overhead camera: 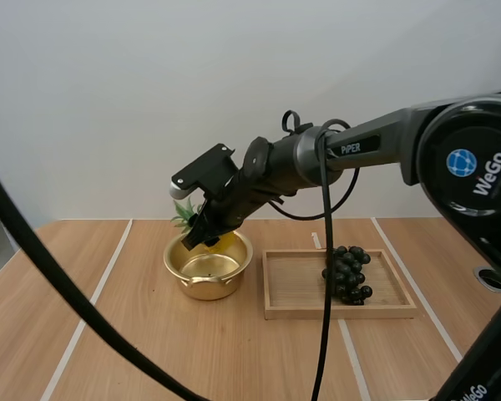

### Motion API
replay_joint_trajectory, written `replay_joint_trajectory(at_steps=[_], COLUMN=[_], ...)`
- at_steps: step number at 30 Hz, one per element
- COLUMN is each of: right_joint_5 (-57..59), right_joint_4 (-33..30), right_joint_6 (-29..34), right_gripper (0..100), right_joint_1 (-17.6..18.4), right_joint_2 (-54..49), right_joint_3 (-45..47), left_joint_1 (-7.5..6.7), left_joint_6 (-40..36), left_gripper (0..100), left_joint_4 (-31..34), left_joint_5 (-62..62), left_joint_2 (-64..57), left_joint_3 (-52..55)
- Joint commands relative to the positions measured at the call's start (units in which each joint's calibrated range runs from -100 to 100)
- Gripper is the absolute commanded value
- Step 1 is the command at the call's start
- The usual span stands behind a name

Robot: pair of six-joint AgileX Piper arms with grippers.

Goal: Open the pot, put the pineapple inside, and close it

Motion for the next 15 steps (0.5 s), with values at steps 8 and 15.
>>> replay_joint_trajectory(at_steps=[8, 15], right_joint_5=[-4.76, -1.36], right_joint_4=[-1.55, -3.86], right_joint_6=[-0.81, -0.35], right_gripper=[0, 16], right_joint_1=[0.89, 0.89], right_joint_2=[5.95, 6.21], right_joint_3=[-0.48, -0.48], left_joint_1=[-0.20, -0.20], left_joint_6=[0.00, 0.00], left_gripper=[0, 0], left_joint_4=[0.32, 0.32], left_joint_5=[1.43, 1.43], left_joint_2=[-0.16, -0.16], left_joint_3=[-0.21, -0.21])
